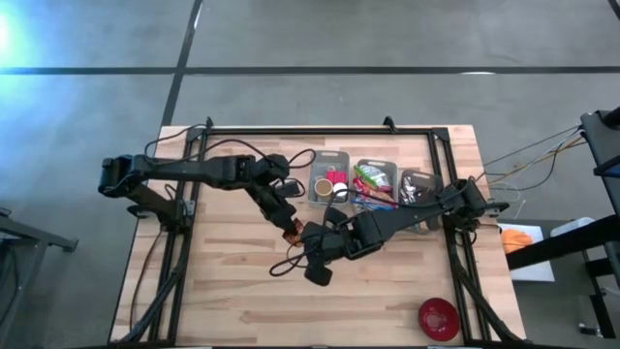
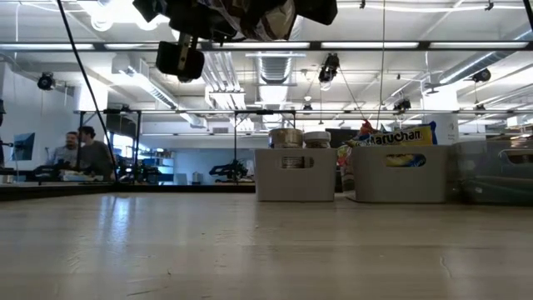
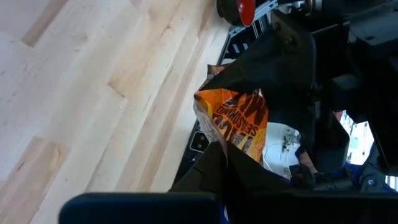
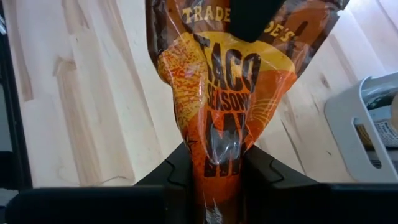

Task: Pick & Place Food Item
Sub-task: Put the orange seasoning bag into the left gray bin

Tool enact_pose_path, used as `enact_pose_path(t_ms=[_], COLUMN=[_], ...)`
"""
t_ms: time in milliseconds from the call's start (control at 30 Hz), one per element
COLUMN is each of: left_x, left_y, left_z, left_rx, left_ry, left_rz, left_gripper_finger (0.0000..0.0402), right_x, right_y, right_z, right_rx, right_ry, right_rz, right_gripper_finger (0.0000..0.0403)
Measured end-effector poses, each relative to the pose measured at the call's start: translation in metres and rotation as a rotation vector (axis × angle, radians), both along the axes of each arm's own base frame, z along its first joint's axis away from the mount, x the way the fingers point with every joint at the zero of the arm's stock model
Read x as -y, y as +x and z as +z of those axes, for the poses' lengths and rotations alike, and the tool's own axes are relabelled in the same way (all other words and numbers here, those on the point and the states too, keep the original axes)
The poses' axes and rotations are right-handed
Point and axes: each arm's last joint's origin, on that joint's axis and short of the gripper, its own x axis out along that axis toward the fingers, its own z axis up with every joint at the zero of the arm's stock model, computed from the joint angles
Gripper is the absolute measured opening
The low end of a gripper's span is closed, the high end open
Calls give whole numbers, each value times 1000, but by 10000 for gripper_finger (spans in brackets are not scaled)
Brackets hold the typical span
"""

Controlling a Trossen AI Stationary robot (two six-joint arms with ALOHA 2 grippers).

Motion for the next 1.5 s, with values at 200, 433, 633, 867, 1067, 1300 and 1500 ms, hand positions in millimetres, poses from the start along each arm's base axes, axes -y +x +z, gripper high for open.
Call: enact_pose_path(t_ms=[200,433,633,867,1067,1300,1500], left_x=[0,0,0,-10,-27,-40,-67], left_y=[0,-3,-9,-18,-20,-19,-19], left_z=[2,8,15,21,22,29,35], left_rx=[15,40,72,85,104,168,195], left_ry=[1,2,20,58,80,82,134], left_rz=[-3,-5,-4,20,70,86,179], left_gripper_finger=[1,1,0,0,0,0,0], right_x=[0,0,-1,0,4,9,20], right_y=[1,0,1,-1,-14,-25,-45], right_z=[0,3,16,40,64,81,100], right_rx=[13,23,62,103,70,50,8], right_ry=[25,36,66,94,103,61,-16], right_rz=[-34,-37,-59,-71,-107,-141,-260], right_gripper_finger=[121,178,216,258,285,307,309])
